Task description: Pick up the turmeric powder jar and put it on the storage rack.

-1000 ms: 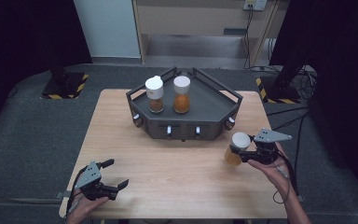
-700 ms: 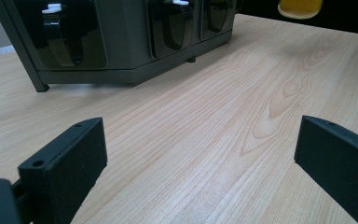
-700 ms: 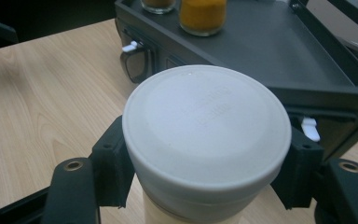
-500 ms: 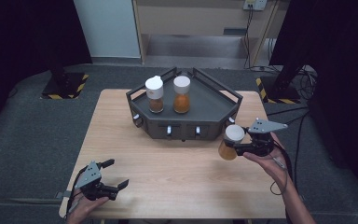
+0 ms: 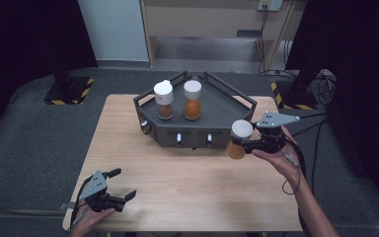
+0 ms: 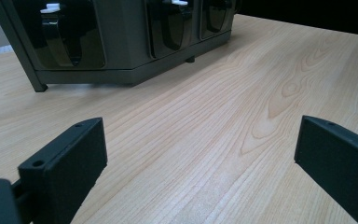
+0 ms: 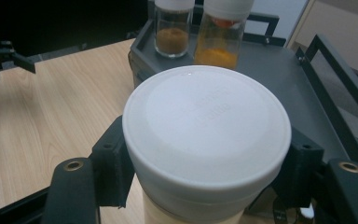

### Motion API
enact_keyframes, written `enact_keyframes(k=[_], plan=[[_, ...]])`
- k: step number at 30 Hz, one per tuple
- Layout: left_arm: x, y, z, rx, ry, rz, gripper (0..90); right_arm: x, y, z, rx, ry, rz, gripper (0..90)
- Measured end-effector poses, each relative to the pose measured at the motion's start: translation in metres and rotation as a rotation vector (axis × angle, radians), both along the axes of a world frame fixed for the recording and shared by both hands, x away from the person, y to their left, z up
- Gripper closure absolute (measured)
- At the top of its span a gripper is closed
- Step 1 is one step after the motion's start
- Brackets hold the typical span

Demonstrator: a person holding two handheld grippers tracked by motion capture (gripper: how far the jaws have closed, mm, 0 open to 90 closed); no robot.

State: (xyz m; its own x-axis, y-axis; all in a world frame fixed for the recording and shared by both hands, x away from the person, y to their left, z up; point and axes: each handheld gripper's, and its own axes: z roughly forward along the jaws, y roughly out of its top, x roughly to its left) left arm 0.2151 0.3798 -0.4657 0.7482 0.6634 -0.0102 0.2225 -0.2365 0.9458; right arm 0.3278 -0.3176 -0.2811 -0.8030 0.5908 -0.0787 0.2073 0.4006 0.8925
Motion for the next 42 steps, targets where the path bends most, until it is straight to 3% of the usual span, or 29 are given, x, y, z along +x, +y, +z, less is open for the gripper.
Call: enact_keyframes(k=[22, 42], plan=[[0.000, 0.001, 0.000, -0.004, 0.002, 0.001, 1.2, 0.032, 0.023, 0.036, -0.007, -0.029, -0.012, 33.5], [0.000, 0.002, -0.001, -0.009, 0.002, 0.003, 1.2, 0.069, 0.038, 0.040, 0.009, -0.019, -0.091, 33.5]])
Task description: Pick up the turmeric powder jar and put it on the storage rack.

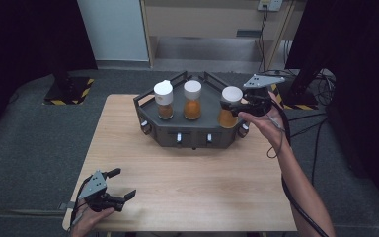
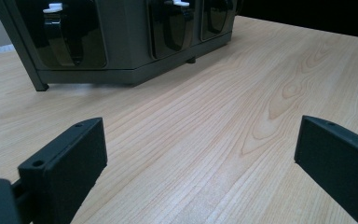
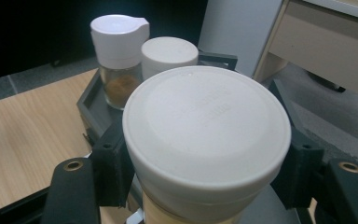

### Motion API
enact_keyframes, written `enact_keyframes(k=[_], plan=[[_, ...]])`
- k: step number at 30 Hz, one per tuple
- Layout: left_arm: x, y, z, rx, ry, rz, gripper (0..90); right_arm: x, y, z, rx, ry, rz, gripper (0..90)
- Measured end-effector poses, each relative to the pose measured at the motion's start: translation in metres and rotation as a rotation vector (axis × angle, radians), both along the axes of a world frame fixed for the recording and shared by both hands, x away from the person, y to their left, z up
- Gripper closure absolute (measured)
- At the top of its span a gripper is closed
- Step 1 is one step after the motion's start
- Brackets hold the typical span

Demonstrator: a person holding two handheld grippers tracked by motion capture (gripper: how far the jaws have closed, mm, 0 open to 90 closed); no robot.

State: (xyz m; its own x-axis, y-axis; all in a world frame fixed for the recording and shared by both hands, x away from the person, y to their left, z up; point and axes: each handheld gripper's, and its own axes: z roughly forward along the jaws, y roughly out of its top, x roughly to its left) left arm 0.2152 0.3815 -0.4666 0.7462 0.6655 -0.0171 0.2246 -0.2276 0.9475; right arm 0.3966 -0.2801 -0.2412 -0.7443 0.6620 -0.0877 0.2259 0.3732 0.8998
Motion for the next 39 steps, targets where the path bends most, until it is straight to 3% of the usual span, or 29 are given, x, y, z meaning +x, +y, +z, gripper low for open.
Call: enact_keyframes(k=[9, 19, 39], plan=[[0.000, 0.000, 0.000, -0.001, 0.001, 0.000, 1.2, 0.013, 0.004, 0.000, 0.001, -0.001, -0.048, 33.5], [0.000, 0.001, 0.000, -0.001, 0.001, -0.001, 1.2, 0.031, 0.013, -0.011, -0.013, 0.003, -0.096, 33.4], [0.000, 0.001, -0.001, -0.003, 0.003, 0.000, 1.2, 0.054, 0.021, -0.031, -0.010, 0.028, -0.100, 33.4]])
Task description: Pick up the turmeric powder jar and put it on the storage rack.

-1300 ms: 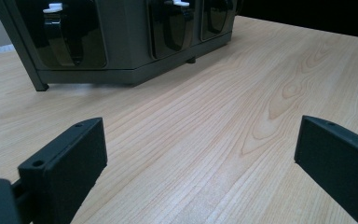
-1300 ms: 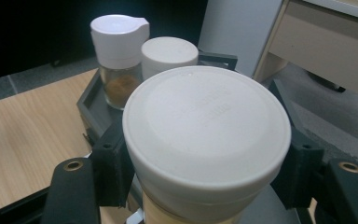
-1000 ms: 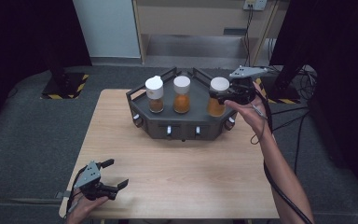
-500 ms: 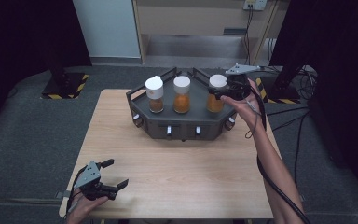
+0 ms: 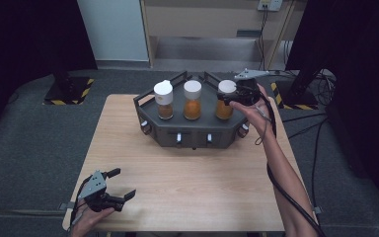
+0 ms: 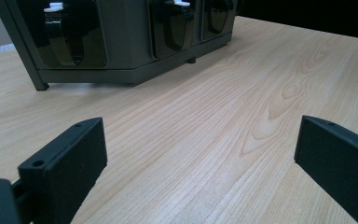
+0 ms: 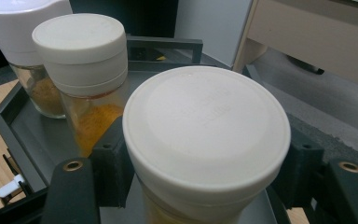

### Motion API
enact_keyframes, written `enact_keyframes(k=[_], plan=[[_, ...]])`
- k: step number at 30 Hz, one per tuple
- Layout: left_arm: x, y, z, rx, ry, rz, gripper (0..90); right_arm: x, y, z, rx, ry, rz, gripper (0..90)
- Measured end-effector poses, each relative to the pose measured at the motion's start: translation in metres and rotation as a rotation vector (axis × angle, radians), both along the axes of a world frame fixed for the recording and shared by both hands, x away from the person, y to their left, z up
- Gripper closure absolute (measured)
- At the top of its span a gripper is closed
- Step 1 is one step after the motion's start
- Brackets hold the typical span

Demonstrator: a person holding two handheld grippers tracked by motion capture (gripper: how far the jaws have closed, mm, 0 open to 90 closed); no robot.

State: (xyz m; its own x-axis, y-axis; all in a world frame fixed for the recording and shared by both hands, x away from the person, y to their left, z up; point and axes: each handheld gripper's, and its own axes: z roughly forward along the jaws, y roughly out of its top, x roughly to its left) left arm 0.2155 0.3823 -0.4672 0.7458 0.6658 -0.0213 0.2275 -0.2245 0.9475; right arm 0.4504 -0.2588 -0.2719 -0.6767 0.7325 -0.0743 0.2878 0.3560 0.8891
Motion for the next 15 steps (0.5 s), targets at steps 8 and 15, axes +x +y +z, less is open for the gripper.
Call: enact_keyframes(k=[8, 15], plan=[[0.0001, 0.0001, -0.0002, -0.001, 0.000, -0.001, 1.2, 0.0040, 0.0014, -0.0030, -0.002, 0.007, -0.001, 33.4], [0.0001, 0.0004, -0.0002, -0.002, -0.001, -0.002, 1.2, 0.0068, -0.0007, -0.0056, 0.008, 0.018, -0.004, 33.3]])
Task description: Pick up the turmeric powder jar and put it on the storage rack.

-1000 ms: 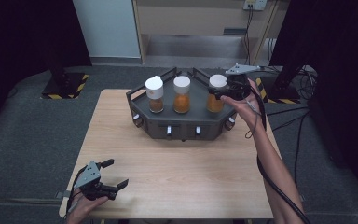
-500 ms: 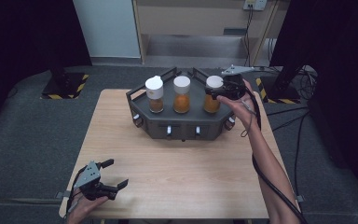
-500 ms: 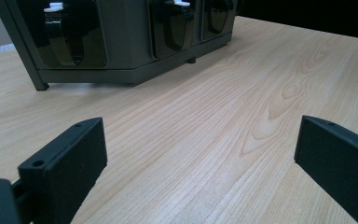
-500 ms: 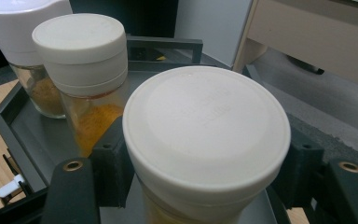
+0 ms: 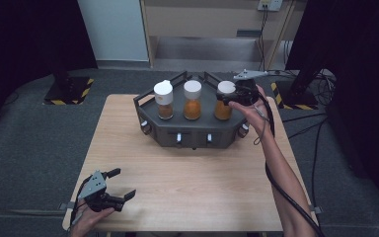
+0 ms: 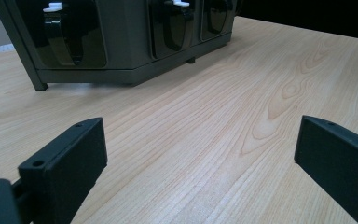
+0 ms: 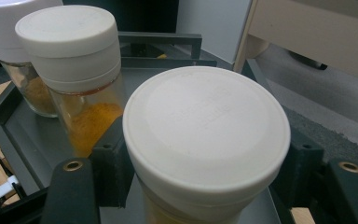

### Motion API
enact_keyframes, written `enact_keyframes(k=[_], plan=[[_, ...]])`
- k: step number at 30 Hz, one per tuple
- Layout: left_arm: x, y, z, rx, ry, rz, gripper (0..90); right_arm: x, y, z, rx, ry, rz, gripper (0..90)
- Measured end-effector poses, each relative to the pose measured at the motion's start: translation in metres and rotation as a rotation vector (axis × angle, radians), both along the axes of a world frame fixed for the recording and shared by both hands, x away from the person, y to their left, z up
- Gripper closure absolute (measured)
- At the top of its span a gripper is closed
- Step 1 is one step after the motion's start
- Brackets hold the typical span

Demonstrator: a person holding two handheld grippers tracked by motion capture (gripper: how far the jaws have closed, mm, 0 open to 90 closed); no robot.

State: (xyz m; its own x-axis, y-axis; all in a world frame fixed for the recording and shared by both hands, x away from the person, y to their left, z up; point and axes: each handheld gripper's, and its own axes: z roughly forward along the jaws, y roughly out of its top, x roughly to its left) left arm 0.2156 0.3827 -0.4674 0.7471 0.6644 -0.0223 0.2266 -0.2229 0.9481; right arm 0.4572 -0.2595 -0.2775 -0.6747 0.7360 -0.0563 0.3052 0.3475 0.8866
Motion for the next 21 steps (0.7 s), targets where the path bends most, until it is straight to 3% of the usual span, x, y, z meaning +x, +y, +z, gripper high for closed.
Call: enact_keyframes(k=[16, 21], plan=[[0.000, 0.000, 0.000, 0.004, -0.001, -0.003, 1.2, 0.004, -0.010, -0.010, 0.052, 0.005, -0.006, 33.2], [0.000, 0.000, 0.000, 0.003, -0.001, -0.003, 1.2, 0.001, -0.010, -0.014, 0.060, -0.024, -0.010, 29.6]])
